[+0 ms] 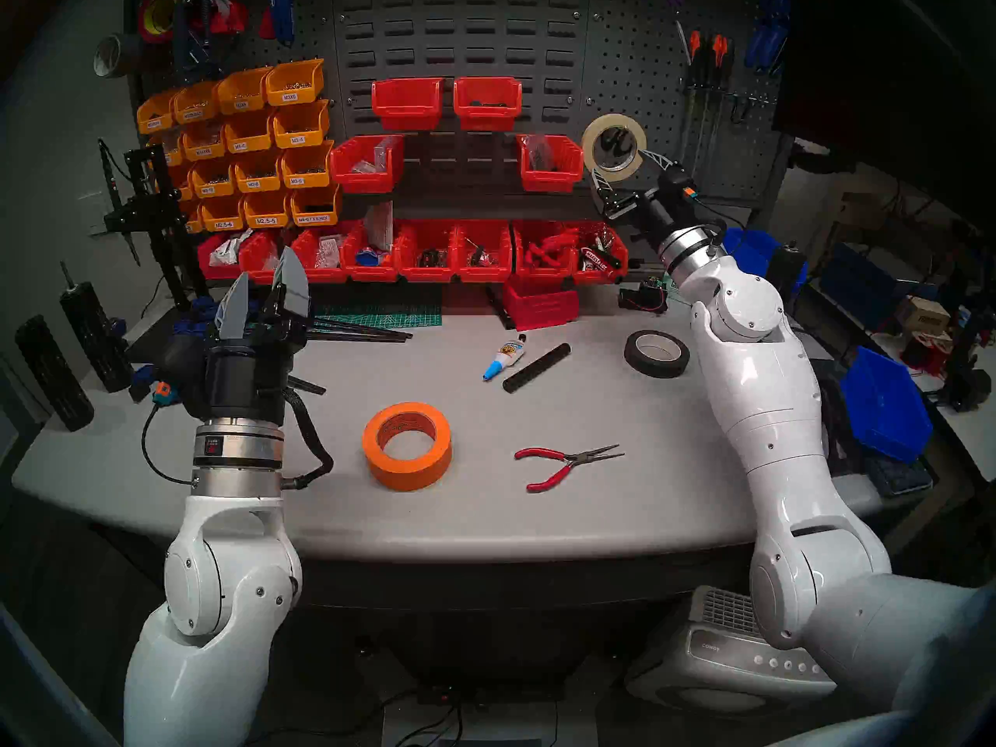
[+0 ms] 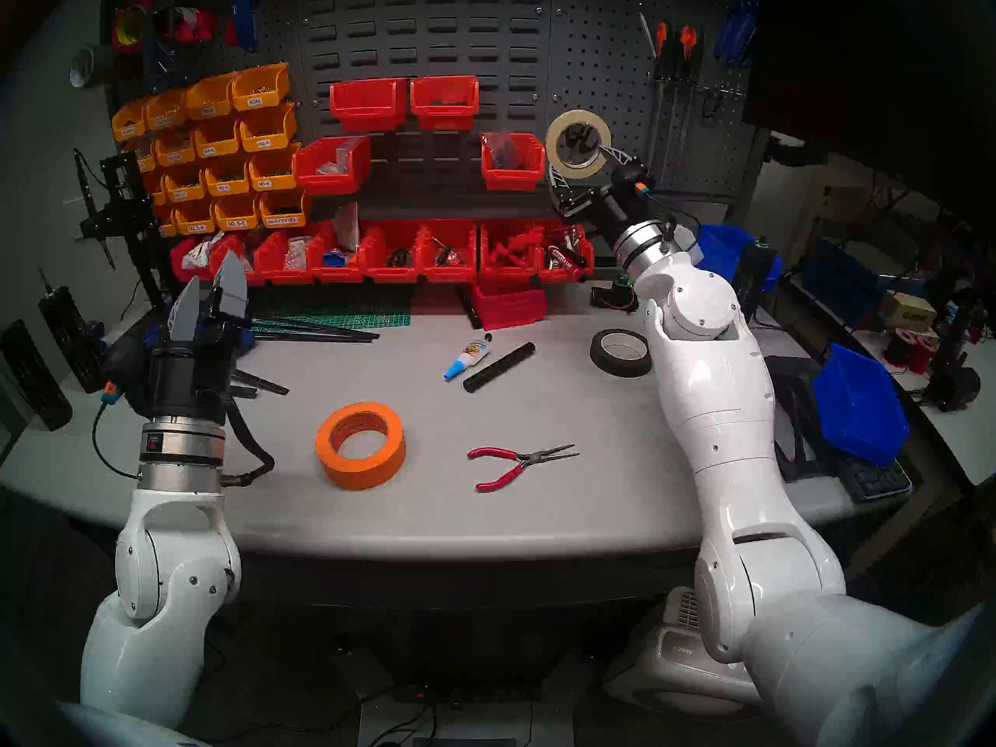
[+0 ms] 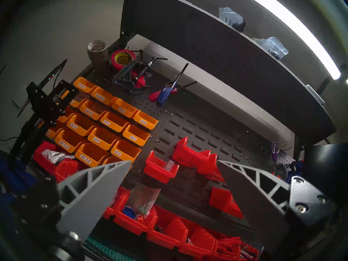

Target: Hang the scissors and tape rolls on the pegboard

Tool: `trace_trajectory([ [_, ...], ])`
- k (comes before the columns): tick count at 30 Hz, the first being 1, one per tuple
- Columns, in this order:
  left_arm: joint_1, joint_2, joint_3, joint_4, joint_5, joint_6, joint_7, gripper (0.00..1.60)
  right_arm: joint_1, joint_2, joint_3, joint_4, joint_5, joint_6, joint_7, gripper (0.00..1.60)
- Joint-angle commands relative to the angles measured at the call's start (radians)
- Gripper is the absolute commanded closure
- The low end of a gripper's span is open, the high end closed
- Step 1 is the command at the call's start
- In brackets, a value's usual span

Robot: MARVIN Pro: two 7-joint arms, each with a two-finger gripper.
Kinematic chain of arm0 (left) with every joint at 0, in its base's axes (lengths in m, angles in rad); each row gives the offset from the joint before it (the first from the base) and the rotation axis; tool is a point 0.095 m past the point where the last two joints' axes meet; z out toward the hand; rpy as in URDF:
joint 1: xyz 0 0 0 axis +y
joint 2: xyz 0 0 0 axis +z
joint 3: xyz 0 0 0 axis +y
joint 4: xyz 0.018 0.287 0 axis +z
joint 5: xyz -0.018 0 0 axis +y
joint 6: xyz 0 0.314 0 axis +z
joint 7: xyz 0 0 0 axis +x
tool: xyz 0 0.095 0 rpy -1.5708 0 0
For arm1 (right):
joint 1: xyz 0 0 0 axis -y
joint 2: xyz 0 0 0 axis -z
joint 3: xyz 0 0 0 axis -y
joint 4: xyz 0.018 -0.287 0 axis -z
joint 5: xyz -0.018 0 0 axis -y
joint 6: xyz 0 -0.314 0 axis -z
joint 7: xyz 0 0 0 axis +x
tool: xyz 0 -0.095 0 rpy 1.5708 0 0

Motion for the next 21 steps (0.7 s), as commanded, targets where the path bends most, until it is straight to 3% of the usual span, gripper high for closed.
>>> trace_trajectory([
  [1, -0.012, -0.001, -0.002, -0.028, 0.0, -0.008, -0.004, 0.0, -0.045, -0.007, 0.025, -0.113, 0.03, -0.034, -0.002, 0.0],
  [8, -0.012, -0.001, -0.002, -0.029, 0.0, -0.009, -0.004, 0.0, -0.097, -0.022, 0.017, -0.182, 0.051, -0.014, 0.02, 0.0],
  [12, -0.012, -0.001, -0.002, -0.029, 0.0, -0.008, -0.004, 0.0, -0.138, -0.042, -0.044, -0.253, 0.061, 0.025, 0.062, 0.0],
  [16, -0.012, -0.001, -0.002, -0.028, 0.0, -0.008, -0.004, 0.0, -0.144, -0.052, -0.078, -0.265, 0.076, 0.039, 0.088, 0.0],
  [21, -0.012, -0.001, -0.002, -0.028, 0.0, -0.008, -0.004, 0.0, -0.179, -0.048, -0.121, -0.335, 0.096, 0.112, 0.125, 0.0],
])
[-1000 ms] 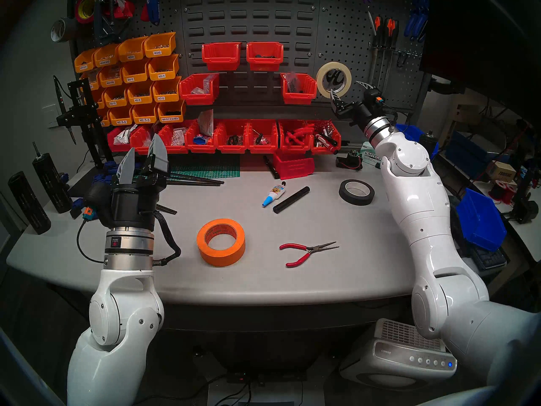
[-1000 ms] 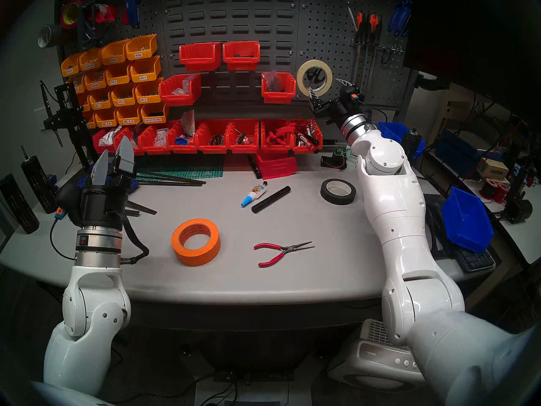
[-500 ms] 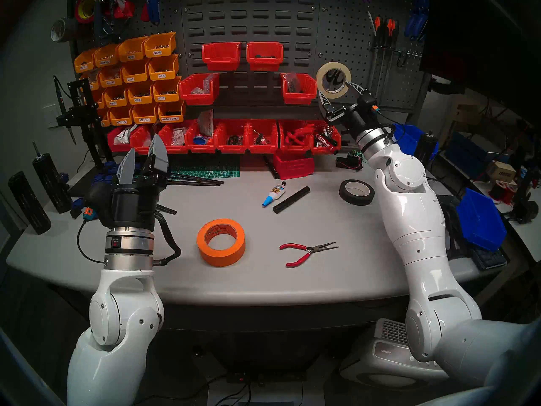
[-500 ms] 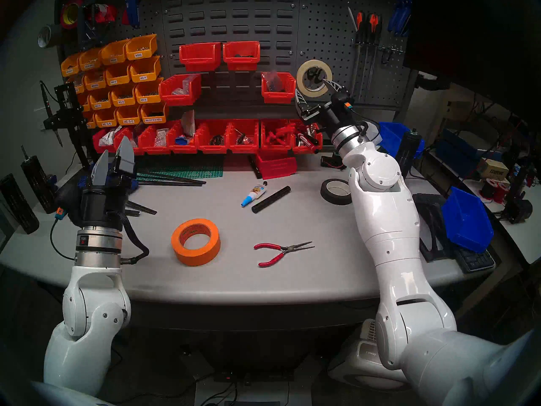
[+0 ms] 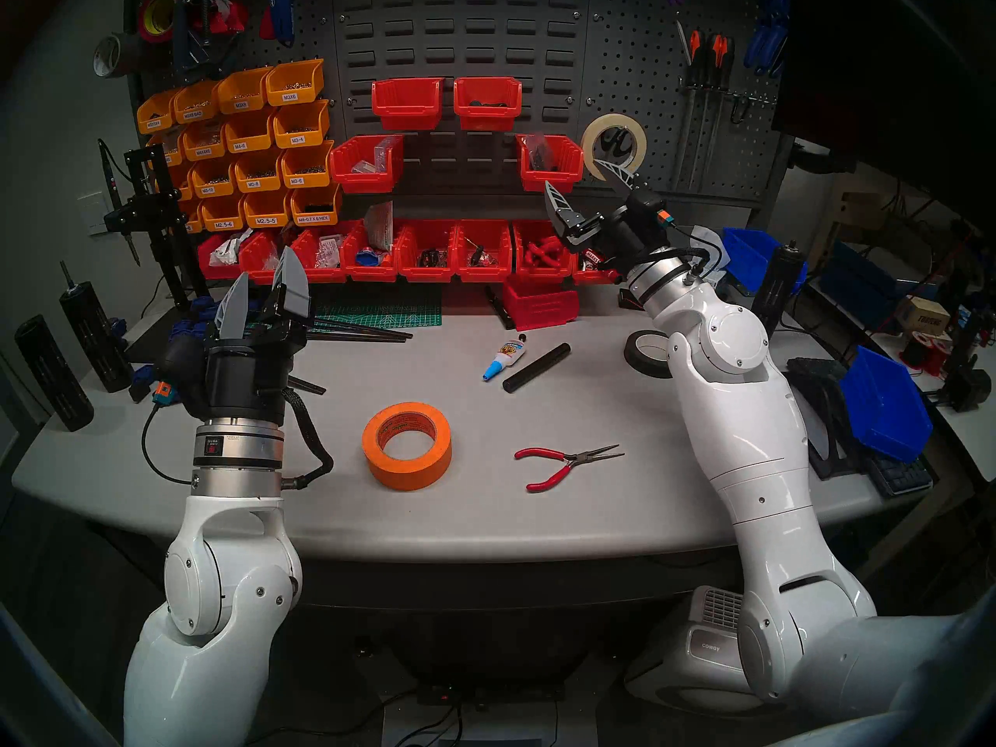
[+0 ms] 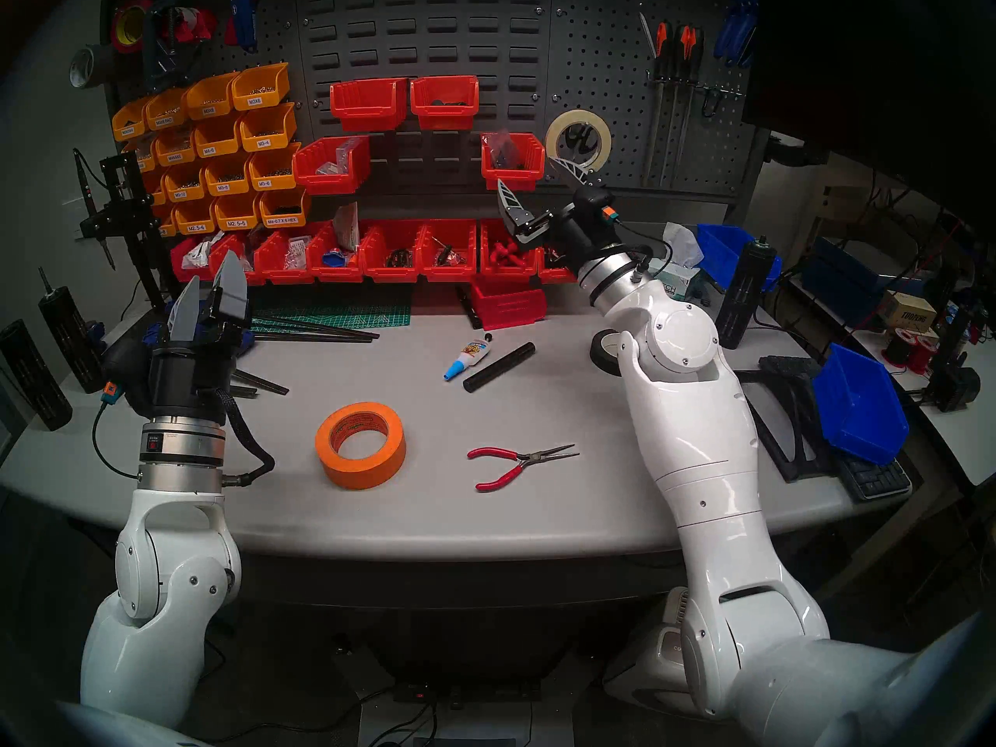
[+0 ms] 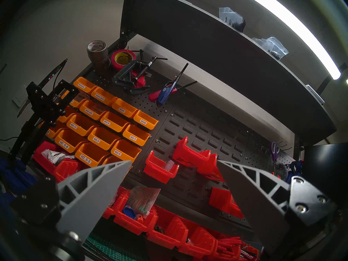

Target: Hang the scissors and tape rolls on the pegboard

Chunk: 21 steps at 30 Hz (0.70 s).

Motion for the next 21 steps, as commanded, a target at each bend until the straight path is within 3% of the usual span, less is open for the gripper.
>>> trace_trajectory([
  [1, -0.012, -0.001, -0.002, -0.028, 0.0, -0.008, -0.004, 0.0, -0.025, -0.001, -0.037, -0.125, 0.024, 0.074, 0.036, 0.0],
  [5, -0.012, -0.001, -0.002, -0.028, 0.0, -0.008, -0.004, 0.0, -0.04, 0.004, -0.047, -0.147, 0.035, 0.114, 0.051, 0.0],
  [14, -0.012, -0.001, -0.002, -0.029, 0.0, -0.009, -0.004, 0.0, -0.093, 0.049, -0.049, -0.239, 0.064, 0.274, 0.096, 0.0],
  [16, -0.012, -0.001, -0.002, -0.029, 0.0, -0.009, -0.004, 0.0, -0.122, 0.066, -0.045, -0.299, 0.063, 0.324, 0.097, 0.0],
  [21, -0.012, -0.001, -0.002, -0.03, 0.0, -0.009, -0.004, 0.0, -0.123, 0.078, -0.055, -0.316, 0.081, 0.404, 0.131, 0.0],
])
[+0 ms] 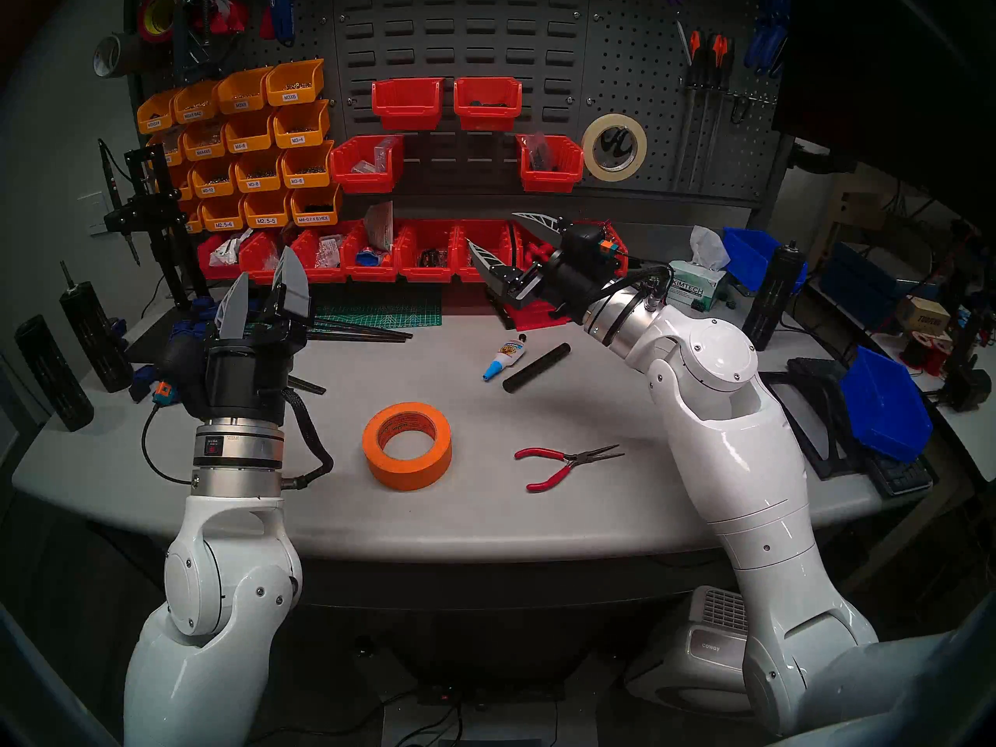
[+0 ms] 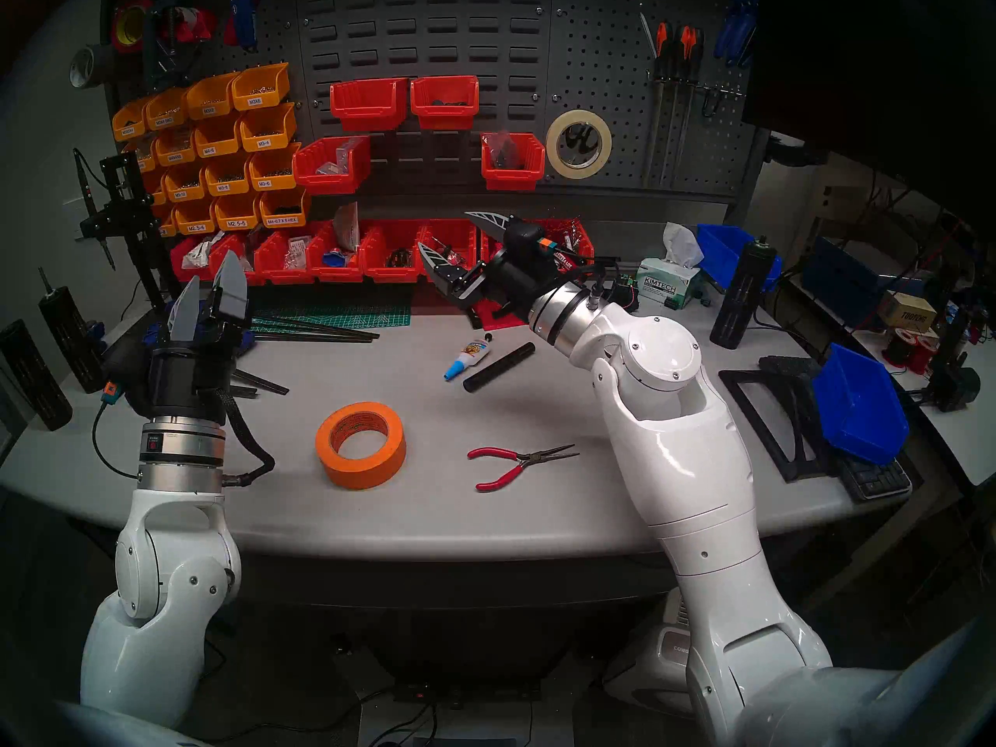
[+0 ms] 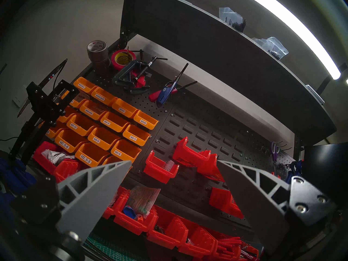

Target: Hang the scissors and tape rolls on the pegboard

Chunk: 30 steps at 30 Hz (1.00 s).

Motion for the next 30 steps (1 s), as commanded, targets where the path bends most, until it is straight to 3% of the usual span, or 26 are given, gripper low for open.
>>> trace_trajectory([
  [1, -0.012, -0.001, -0.002, -0.03, 0.0, -0.009, -0.004, 0.0, -0.012, 0.033, -0.001, -0.118, 0.029, 0.118, 0.031, 0.0],
  [6, -0.011, -0.002, -0.002, -0.032, 0.0, -0.009, -0.004, 0.0, -0.026, 0.052, -0.031, -0.177, 0.043, 0.236, 0.056, 0.0],
  [9, -0.011, -0.002, -0.002, -0.032, 0.0, -0.009, -0.004, 0.0, -0.027, 0.067, -0.048, -0.191, 0.041, 0.27, 0.059, 0.0],
  [10, -0.011, -0.002, -0.002, -0.033, -0.001, -0.01, -0.004, 0.0, -0.044, 0.073, -0.049, -0.228, 0.042, 0.316, 0.047, 0.0],
  [11, -0.011, -0.002, -0.002, -0.033, -0.001, -0.01, -0.004, 0.0, -0.036, 0.079, -0.06, -0.213, 0.044, 0.31, 0.052, 0.0],
  [12, -0.011, -0.002, -0.002, -0.033, -0.001, -0.01, -0.004, 0.0, -0.051, 0.093, -0.065, -0.252, 0.035, 0.359, 0.039, 0.0],
  [13, -0.01, -0.002, -0.002, -0.034, -0.001, -0.01, -0.004, 0.0, -0.042, 0.091, -0.075, -0.227, 0.045, 0.342, 0.042, 0.0],
  [15, -0.01, -0.002, -0.002, -0.034, -0.001, -0.01, -0.004, 0.0, -0.045, 0.111, -0.096, -0.254, 0.043, 0.413, 0.037, 0.0],
  [30, -0.009, -0.003, -0.003, -0.036, -0.001, -0.01, -0.004, 0.0, 0.06, 0.145, -0.197, -0.217, 0.099, 0.723, 0.042, 0.0],
])
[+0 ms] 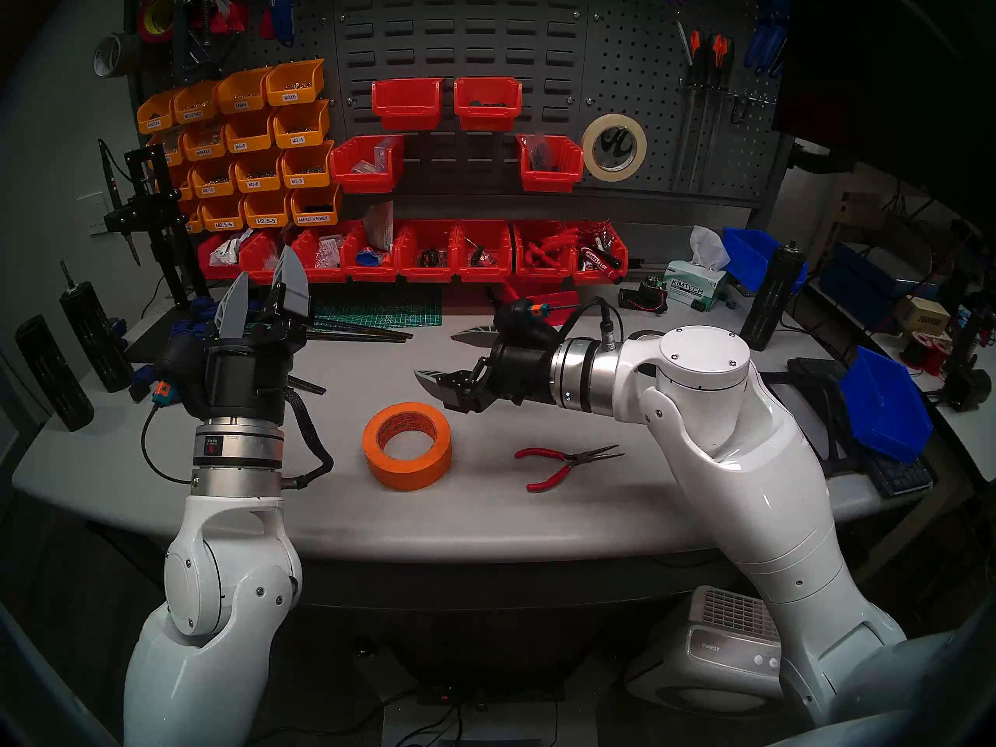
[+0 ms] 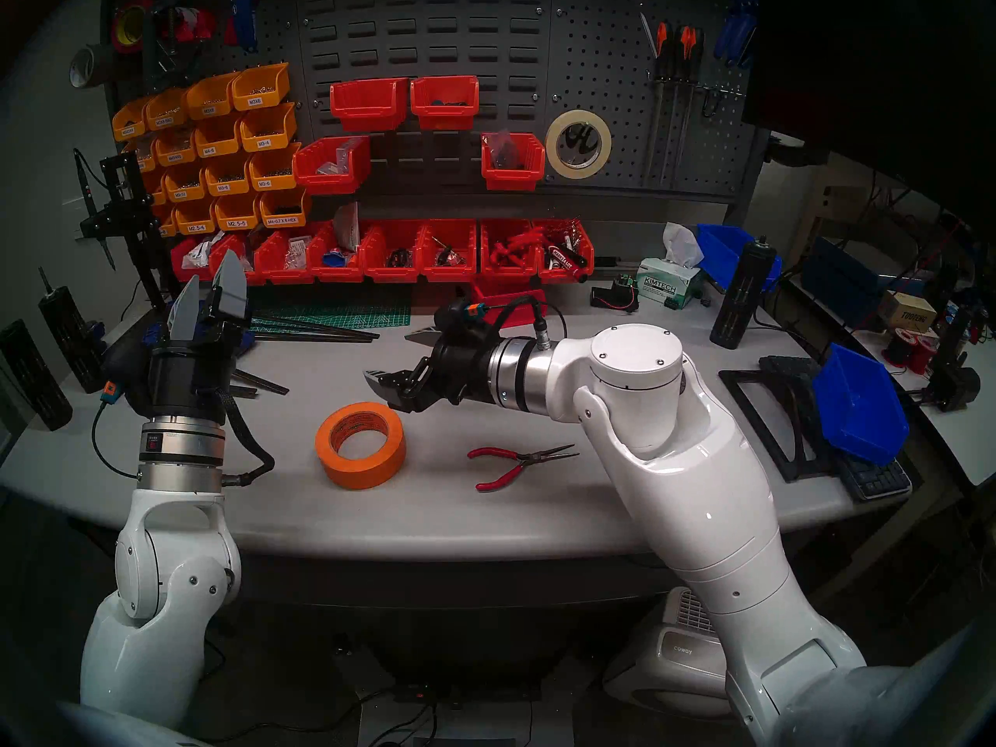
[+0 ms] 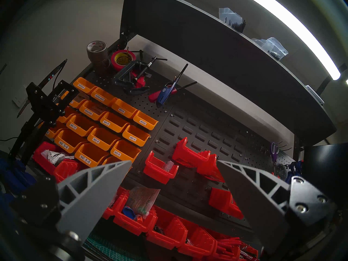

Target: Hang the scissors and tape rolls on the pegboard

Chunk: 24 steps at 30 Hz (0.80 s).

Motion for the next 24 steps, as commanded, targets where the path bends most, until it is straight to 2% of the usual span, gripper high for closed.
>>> trace_trajectory([
  [1, -0.009, -0.002, -0.003, -0.033, -0.001, -0.01, -0.004, 0.0, 0.091, 0.008, -0.021, -0.004, 0.028, 0.131, 0.018, 0.0],
  [6, -0.009, -0.002, -0.003, -0.033, -0.001, -0.01, -0.004, 0.0, 0.14, 0.013, -0.044, 0.026, 0.028, 0.207, 0.044, 0.0],
  [9, -0.009, -0.002, -0.003, -0.033, -0.001, -0.01, -0.004, 0.0, 0.157, 0.011, -0.057, 0.035, 0.008, 0.22, 0.054, 0.0],
  [15, -0.009, -0.002, -0.003, -0.033, -0.001, -0.01, -0.004, 0.0, 0.22, 0.012, -0.111, 0.087, -0.011, 0.225, 0.071, 0.0],
  [22, -0.01, -0.002, -0.003, -0.033, -0.001, -0.01, -0.004, 0.0, 0.271, 0.006, -0.184, 0.124, -0.091, 0.209, 0.102, 0.0],
  [24, -0.01, -0.002, -0.003, -0.033, -0.001, -0.01, -0.004, 0.0, 0.292, -0.003, -0.198, 0.148, -0.09, 0.206, 0.117, 0.0],
])
